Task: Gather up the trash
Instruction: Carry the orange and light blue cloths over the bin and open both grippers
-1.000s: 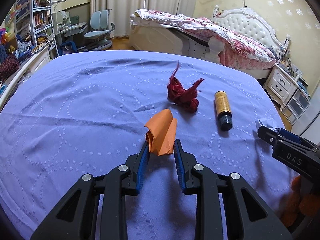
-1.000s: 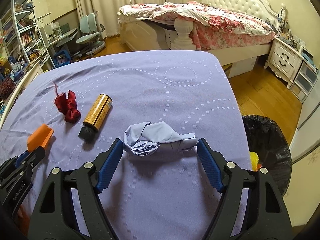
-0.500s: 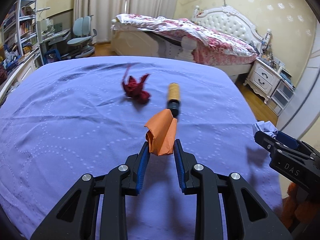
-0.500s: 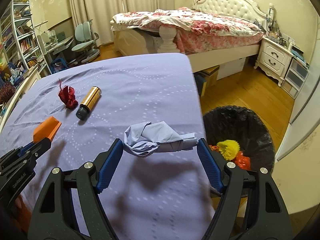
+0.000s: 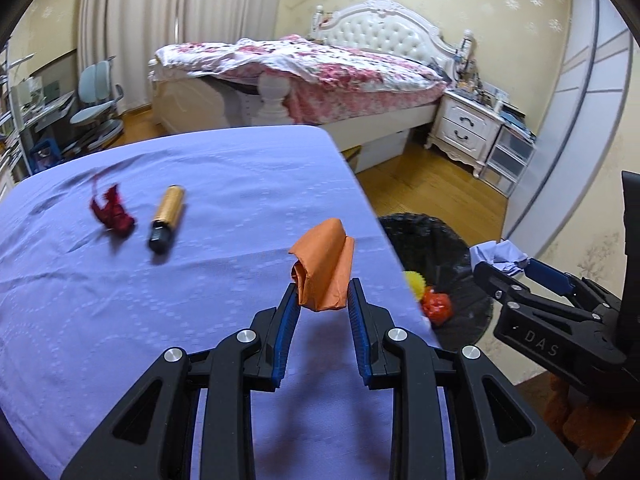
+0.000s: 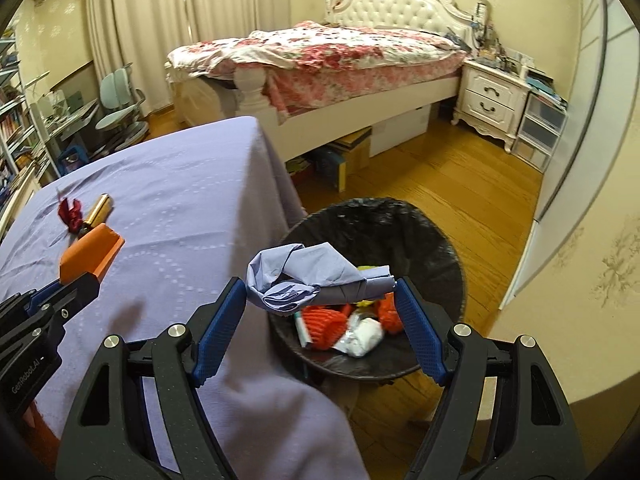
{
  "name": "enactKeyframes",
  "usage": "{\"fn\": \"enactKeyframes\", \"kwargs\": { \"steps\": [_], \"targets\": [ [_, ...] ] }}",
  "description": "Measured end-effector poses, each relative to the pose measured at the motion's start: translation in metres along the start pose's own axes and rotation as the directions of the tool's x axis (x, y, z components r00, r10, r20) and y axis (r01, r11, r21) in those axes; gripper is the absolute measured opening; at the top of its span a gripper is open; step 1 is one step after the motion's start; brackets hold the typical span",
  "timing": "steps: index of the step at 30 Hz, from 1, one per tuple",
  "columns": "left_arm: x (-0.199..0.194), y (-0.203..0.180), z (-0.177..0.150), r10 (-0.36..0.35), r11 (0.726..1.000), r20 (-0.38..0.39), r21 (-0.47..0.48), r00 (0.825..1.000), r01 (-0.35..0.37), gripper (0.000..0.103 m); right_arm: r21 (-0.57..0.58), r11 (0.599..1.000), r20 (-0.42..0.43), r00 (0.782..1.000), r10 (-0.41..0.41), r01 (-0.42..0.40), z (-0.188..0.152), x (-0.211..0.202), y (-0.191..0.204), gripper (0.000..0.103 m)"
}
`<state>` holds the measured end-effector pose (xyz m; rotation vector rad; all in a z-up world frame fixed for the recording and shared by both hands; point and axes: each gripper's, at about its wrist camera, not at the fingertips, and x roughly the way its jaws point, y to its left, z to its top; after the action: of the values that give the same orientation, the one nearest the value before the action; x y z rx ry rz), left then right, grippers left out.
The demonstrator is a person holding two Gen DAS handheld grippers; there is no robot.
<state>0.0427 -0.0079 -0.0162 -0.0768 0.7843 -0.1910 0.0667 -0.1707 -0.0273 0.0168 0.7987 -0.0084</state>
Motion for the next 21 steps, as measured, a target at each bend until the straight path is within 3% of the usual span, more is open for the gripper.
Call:
{"fn": "enactKeyframes", "kwargs": {
  "steps": [13, 21],
  "targets": [
    [0.047, -0.054, 0.011, -0.016, 0.998, -0.040, 0.053, 0.999, 0.019, 0.028, 0.059, 0.998, -0.017, 0.999, -0.028, 0.029, 0.003, 0.018, -0.060, 0.074],
    [0.060, -0.069, 0.012, -0.004, 0.996, -0.060, 0.088, 0.998, 0.010, 0.028, 0.086, 0.996, -0.025, 0.999, -0.022, 0.024, 0.003, 0.028, -0.075, 0.075]
  ]
}}
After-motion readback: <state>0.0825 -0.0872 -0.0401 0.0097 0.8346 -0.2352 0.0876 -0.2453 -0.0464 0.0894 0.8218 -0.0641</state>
